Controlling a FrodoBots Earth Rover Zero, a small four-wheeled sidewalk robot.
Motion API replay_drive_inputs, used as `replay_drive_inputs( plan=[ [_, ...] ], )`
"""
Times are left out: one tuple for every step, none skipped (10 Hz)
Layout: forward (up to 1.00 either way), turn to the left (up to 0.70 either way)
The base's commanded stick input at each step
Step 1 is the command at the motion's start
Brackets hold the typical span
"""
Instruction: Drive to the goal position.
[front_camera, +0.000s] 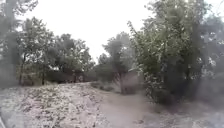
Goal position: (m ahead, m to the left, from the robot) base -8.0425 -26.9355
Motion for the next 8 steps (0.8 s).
replay_drive_inputs(
  plan=[
    [0.0, -0.45],
    [0.0, -0.45],
    [0.0, -0.45],
    [0.0, -0.45],
    [0.0, -0.45],
    [0.0, -0.45],
    [0.0, -0.45],
    [0.0, -0.45]
  ],
)
